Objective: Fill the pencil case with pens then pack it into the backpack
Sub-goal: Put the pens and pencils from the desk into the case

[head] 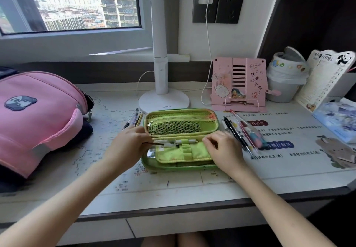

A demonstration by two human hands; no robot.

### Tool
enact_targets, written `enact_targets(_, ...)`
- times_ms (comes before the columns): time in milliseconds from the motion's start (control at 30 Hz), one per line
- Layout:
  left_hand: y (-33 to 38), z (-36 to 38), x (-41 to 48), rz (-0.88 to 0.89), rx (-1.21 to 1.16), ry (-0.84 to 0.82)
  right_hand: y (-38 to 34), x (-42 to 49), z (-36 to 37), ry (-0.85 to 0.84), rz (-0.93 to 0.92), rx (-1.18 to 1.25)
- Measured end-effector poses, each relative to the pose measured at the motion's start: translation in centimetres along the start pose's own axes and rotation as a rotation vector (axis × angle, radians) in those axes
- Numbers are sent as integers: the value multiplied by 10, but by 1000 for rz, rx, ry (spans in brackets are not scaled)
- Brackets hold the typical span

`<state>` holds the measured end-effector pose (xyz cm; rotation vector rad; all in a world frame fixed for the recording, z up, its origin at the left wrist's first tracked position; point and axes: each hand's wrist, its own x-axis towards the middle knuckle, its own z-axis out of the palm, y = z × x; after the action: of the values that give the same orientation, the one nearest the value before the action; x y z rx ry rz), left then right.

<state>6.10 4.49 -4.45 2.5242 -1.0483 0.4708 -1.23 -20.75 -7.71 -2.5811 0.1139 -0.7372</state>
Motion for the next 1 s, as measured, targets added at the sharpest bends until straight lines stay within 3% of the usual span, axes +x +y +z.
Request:
enact_targets(233,16,19,14,93,-67,-16,1,1,3,-26,-18,-15)
enact_targets(500,46,42,35,45,-144,-31,-1,0,-1,-34,-25,25)
enact_targets(667,34,39,23,32,-128,-29,7,-1,-18,246,81,-22)
enact_targets(767,26,31,15,-5,-129,-19,22,7,-33,298,176,-96)
enact_targets(867,12,20,6,-128,-218,70,18,10,-33,264,106,-84)
enact_targets(1000,-30,7,-5,-546,-188,241,-11,9,-13,143,-30,-15)
